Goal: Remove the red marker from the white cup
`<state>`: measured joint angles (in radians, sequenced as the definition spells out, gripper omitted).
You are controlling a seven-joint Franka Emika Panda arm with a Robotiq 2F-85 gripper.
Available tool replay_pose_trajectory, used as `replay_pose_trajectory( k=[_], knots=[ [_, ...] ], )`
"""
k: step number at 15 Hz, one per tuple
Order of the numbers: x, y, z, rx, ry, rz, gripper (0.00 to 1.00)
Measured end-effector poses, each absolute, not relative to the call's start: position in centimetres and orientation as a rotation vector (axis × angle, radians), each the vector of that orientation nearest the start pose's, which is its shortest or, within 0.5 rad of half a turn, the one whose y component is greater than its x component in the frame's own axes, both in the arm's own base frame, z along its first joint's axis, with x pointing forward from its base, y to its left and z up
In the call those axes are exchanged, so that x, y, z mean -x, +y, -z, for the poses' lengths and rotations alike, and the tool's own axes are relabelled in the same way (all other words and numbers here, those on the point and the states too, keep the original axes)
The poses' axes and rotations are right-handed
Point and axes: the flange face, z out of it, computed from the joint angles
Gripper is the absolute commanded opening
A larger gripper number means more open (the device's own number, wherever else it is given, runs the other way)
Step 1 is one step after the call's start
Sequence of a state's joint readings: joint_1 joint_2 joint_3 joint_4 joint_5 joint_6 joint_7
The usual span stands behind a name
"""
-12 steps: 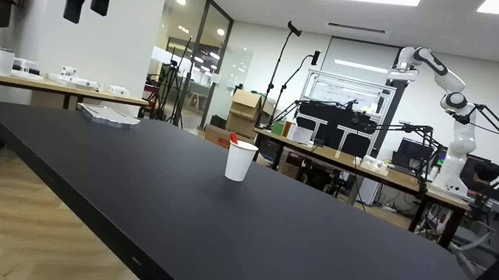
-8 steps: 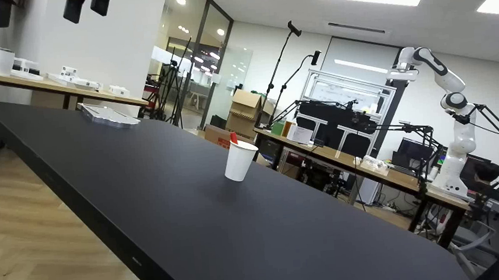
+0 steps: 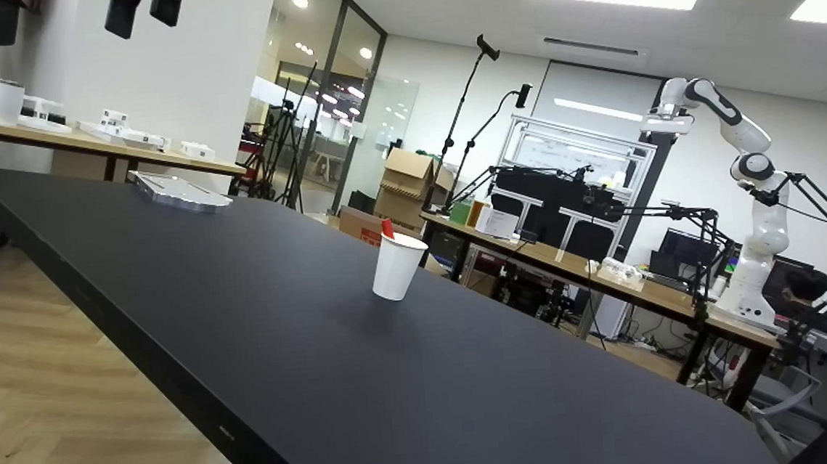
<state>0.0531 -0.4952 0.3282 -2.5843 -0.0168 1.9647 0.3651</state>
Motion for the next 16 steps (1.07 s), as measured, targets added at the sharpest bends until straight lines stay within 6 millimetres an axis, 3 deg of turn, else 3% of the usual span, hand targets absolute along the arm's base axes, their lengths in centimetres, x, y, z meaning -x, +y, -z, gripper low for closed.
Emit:
replay_pose_trajectory(
  k=[5,8,11,16],
  knots=[
    [-34.8,13.5,-40.6,3.348,0.039,-0.129,1.0],
    [-36.5,12.1,-40.3,3.349,0.039,-0.072,1.0],
    [-40.3,9.1,-39.7,3.351,0.077,-0.025,1.0],
    [-49.5,4.3,-38.4,3.341,0.144,-0.018,1.0]
  ],
)
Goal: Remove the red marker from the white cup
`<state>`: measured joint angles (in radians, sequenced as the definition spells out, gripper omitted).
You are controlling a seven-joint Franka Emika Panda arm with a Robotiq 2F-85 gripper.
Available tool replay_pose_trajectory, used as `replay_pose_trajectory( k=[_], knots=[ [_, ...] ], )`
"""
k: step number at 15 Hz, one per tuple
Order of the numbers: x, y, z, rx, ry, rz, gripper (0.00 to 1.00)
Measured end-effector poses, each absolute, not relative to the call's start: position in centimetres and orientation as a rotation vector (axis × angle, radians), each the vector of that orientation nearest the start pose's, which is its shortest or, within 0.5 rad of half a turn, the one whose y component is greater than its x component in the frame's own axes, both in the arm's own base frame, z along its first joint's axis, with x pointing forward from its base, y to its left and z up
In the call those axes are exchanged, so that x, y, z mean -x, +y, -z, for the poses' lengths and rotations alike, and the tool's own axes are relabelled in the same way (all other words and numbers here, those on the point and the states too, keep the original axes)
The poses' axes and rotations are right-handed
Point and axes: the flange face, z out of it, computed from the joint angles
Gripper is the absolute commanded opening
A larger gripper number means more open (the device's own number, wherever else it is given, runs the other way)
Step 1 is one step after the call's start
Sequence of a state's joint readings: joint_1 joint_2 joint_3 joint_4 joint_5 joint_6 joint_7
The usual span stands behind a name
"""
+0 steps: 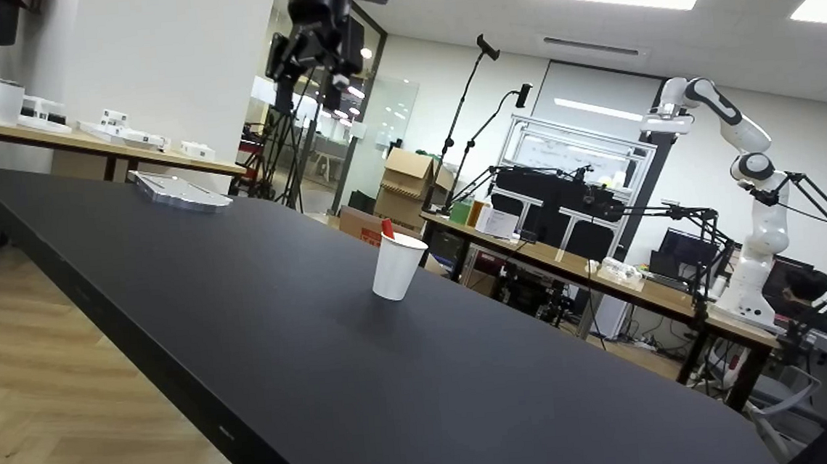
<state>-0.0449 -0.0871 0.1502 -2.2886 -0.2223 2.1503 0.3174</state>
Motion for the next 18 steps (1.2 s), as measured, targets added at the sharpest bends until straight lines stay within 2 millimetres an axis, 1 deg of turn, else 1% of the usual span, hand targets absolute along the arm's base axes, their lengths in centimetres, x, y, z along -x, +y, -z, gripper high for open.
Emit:
replay_pose_trajectory(
  k=[2,5,7,10,12,14,16,18],
  knots=[
    [-53.2,3.4,-37.8,3.346,0.155,-0.01,1.0],
    [-58.7,3.5,-37.1,3.337,0.075,0.038,1.0],
    [-61.9,3.6,-36.8,3.331,0.018,0.072,1.0],
    [-66.3,3.4,-36.2,3.326,-0.008,0.134,1.0],
    [-68.5,3.6,-35.5,3.321,-0.007,0.183,1.0],
    [-70.2,4.1,-34.4,3.318,-0.014,0.206,1.0],
    [-71.2,5.0,-33.3,3.314,-0.028,0.215,1.0],
    [-71.8,5.8,-32.3,3.311,-0.042,0.213,1.0]
  ],
)
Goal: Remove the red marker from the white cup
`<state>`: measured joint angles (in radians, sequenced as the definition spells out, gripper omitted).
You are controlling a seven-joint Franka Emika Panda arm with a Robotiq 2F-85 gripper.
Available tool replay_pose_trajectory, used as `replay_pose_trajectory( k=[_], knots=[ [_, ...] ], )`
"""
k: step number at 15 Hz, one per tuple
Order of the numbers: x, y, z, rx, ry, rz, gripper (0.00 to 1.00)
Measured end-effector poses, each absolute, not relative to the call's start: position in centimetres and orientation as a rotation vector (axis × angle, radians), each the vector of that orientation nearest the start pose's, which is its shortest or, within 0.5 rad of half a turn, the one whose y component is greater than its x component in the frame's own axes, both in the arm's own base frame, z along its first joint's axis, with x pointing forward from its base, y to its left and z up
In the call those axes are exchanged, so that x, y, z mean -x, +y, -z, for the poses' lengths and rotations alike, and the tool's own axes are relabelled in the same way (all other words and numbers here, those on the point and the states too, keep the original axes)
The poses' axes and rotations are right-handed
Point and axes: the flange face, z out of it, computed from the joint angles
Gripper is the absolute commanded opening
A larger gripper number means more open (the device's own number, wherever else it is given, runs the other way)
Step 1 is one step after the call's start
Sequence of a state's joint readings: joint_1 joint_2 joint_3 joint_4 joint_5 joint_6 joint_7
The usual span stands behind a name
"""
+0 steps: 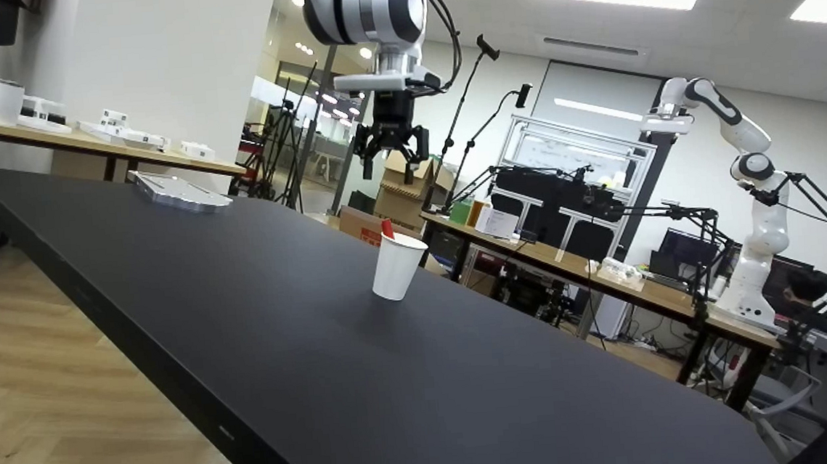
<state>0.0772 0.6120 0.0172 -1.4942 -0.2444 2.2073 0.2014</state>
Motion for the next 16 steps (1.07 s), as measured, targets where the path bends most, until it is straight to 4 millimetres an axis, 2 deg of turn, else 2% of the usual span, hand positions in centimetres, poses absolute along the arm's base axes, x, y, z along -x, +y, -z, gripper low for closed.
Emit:
replay_pose_trajectory(
  k=[4,13,14,15,16],
  knots=[
    [-72.1,6.4,-30.4,3.313,-0.055,0.201,1.0],
    [-72.1,4.5,-27.4,3.332,-0.004,0.131,1.0],
    [-72.1,4.4,-27.2,3.333,-0.001,0.125,0.75],
    [-72.1,4.3,-26.9,3.333,0.001,0.119,0.75],
    [-72.0,4.2,-26.7,3.334,0.002,0.114,0.67]
  ],
)
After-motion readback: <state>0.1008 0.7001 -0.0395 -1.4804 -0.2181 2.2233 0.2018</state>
